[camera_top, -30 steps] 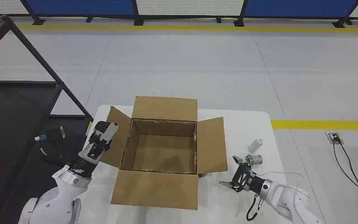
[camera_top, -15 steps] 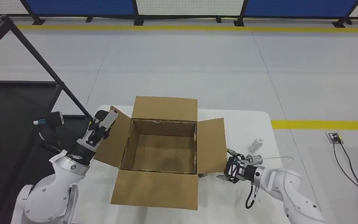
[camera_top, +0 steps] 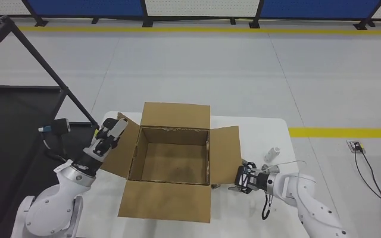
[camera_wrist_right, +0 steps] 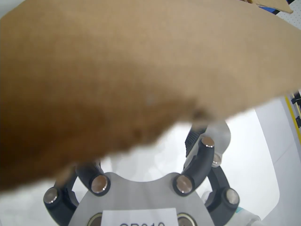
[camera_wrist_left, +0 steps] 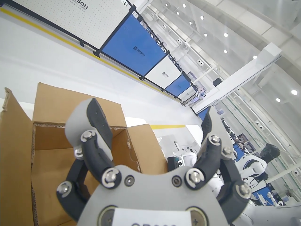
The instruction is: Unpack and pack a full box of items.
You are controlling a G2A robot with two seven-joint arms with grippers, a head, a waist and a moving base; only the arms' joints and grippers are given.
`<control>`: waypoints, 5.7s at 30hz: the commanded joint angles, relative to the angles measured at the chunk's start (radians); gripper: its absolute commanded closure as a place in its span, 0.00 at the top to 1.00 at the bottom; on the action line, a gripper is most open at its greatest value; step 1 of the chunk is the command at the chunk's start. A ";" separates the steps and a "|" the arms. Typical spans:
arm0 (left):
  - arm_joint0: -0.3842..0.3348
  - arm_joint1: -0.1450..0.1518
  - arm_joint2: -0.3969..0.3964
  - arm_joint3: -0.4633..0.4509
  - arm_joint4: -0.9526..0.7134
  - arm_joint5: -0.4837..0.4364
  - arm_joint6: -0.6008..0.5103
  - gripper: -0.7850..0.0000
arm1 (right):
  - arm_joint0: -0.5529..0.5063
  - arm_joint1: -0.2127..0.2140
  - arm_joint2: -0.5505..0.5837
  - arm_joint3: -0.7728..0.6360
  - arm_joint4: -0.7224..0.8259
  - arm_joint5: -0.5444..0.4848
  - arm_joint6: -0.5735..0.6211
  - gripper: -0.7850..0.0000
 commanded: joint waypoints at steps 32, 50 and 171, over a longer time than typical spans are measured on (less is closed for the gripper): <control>-0.053 0.015 0.012 0.035 -0.036 -0.017 -0.047 1.00 | -0.296 -0.031 -0.071 -0.037 0.033 0.625 -0.256 1.00; -0.040 0.016 0.018 0.032 -0.030 -0.025 -0.033 1.00 | -0.268 -0.062 -0.161 0.025 0.012 0.703 -0.291 1.00; 0.258 0.012 -0.040 -0.098 -0.036 -0.251 0.111 1.00 | -0.816 -0.035 0.267 -0.998 -0.270 0.773 -0.167 0.00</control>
